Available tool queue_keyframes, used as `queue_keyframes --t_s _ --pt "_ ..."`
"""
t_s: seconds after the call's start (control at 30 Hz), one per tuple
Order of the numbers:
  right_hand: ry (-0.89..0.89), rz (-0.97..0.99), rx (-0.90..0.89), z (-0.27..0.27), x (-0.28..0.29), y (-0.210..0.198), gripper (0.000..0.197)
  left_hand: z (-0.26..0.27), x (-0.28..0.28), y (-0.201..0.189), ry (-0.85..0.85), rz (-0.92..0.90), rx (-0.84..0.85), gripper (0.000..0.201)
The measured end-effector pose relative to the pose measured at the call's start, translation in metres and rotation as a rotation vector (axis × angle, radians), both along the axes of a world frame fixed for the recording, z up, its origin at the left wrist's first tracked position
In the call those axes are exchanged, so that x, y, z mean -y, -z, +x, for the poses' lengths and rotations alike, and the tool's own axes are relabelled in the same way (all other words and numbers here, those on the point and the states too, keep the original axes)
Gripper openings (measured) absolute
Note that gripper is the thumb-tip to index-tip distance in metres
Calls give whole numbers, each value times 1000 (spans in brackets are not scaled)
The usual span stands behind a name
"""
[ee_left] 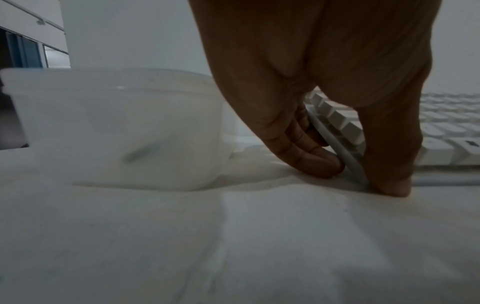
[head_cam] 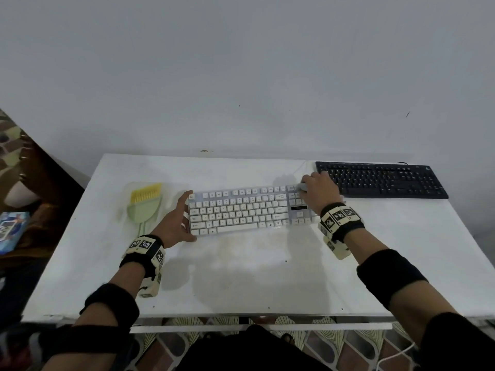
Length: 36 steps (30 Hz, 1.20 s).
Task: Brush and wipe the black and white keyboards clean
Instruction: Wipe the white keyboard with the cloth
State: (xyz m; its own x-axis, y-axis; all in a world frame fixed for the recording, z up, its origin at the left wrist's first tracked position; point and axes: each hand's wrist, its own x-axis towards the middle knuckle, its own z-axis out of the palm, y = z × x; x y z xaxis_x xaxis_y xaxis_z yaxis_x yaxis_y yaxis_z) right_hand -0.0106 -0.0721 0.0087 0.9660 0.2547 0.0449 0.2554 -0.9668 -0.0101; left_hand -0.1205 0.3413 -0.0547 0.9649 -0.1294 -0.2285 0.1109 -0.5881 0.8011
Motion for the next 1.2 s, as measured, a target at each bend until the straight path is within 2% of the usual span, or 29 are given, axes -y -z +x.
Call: queue_keyframes --t_s 0.07,0.17,0.27,0.4,0.47,0.67,0.87,1.07,1.2 --pt "-62 22 -19 -3 -19 3 29 0 0 0 -2 1 1 135" --pt "-94 -62 -78 -9 -27 12 32 0 0 1 -1 -5 2 136" --pt "15 -12 -49 -13 -9 7 26 0 0 1 0 2 -1 135" --pt "206 29 -39 -9 25 3 30 0 0 1 -3 -4 -7 135" --pt "244 49 -40 -6 29 3 29 0 0 1 -6 -2 -7 136" --pt "134 -6 -78 -9 18 3 32 -1 1 0 -4 -2 -2 136" --pt "298 12 -83 -1 53 -13 27 -1 1 -1 -8 -2 0 135" --pt "51 -18 -62 -9 28 -12 23 0 0 0 2 10 1 135" --pt "207 -12 -95 -9 44 -10 21 1 0 1 2 11 6 135"
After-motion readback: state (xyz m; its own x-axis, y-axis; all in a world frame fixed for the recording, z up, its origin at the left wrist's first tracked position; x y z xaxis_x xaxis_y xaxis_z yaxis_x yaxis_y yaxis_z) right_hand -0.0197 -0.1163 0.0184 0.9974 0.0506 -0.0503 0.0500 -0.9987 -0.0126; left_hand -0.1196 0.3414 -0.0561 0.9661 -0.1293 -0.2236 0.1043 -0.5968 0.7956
